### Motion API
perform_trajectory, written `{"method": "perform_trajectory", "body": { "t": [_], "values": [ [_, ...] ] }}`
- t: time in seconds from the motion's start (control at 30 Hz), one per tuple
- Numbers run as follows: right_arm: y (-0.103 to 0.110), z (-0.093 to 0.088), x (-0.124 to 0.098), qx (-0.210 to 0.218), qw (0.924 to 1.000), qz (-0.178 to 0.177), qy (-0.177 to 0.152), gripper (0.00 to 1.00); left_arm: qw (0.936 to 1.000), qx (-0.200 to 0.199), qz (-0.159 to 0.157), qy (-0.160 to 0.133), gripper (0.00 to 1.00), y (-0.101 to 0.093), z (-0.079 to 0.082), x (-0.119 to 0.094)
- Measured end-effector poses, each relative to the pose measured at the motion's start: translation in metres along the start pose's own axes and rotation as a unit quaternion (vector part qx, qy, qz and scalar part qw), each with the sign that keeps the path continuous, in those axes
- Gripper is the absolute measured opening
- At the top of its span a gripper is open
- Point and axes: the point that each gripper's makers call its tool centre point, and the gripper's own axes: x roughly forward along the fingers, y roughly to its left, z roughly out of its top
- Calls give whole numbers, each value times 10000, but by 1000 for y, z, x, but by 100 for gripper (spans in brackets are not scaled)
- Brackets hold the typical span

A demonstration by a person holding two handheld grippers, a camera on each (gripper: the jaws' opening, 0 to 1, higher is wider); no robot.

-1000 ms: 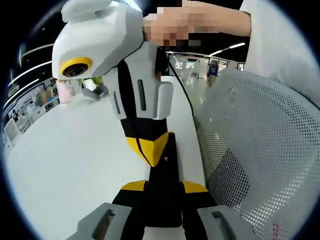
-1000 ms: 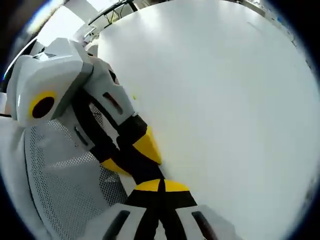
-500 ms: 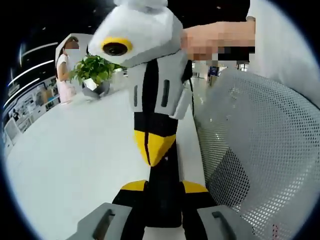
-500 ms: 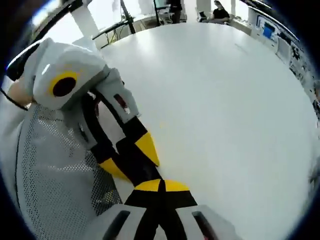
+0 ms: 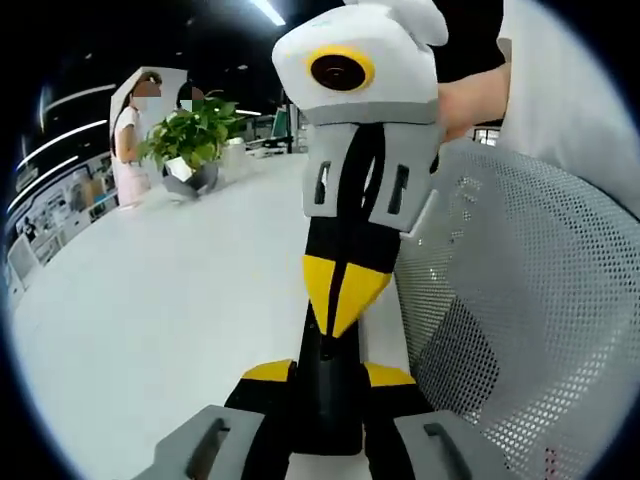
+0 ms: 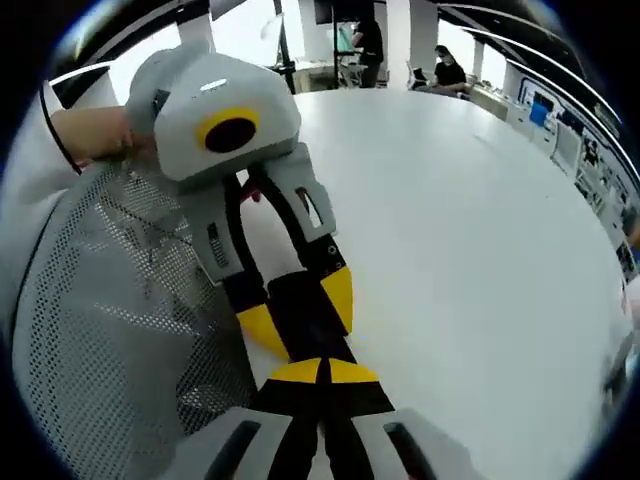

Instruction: Press the specified remote control buttons in sequence, fully releasing each button before pressing the next.

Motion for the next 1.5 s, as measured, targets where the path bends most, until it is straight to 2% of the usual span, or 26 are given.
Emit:
{"method": "perform_trajectory", "body": {
  "t": [0.13, 0.23, 0.3, 0.33, 0.47, 0.63, 0.73, 0.87, 0.93, 1.17, 1.27, 1.5],
  "values": [
    [0, 1, 3, -345, 9993, -86, 126, 0, 10000, -42, 14, 3, 24, 0, 0, 0],
    [1, 1, 4, -419, 9986, -199, 237, 0, 10000, -44, 20, 19, 24, -1, 0, 0],
    [-4, 2, 5, -831, 9953, -400, 282, 0, 10000, -35, 23, 27, 24, -1, 0, 0],
    [-2, 2, 5, -889, 9946, -433, 320, 0, 10000, -36, 26, 35, 24, -1, 0, 0],
    [0, 0, 5, -897, 9938, -550, 355, 0, 9999, -40, 99, 39, 25, -1, 0, 1],
    [-1, 0, 3, -1088, 9925, -528, 186, 0, 9998, -85, 201, 27, 25, 0, 0, 1],
    [-1, 3, 3, -934, 9941, -540, -111, 0, 9995, -140, 274, 6, 25, 1, 0, 0],
    [1, 2, 2, -1055, 9927, -566, -158, 0, 9994, -174, 296, -8, 25, 1, 0, 0],
    [4, 5, 3, -1098, 9927, -451, -222, 0, 9993, -185, 320, -8, 25, 0, 0, 0],
    [4, 5, 5, -1299, 9909, -354, -55, 0, 9992, -199, 355, 26, 25, 0, 1, 0],
    [2, 6, 6, -1160, 9928, -252, 134, 0, 9991, -213, 368, 41, 25, 0, 1, 0],
    [1, 5, 8, -1074, 9928, -372, 390, 0, 9987, -259, 445, -2, 26, 1, 1, 0]
  ]
}}
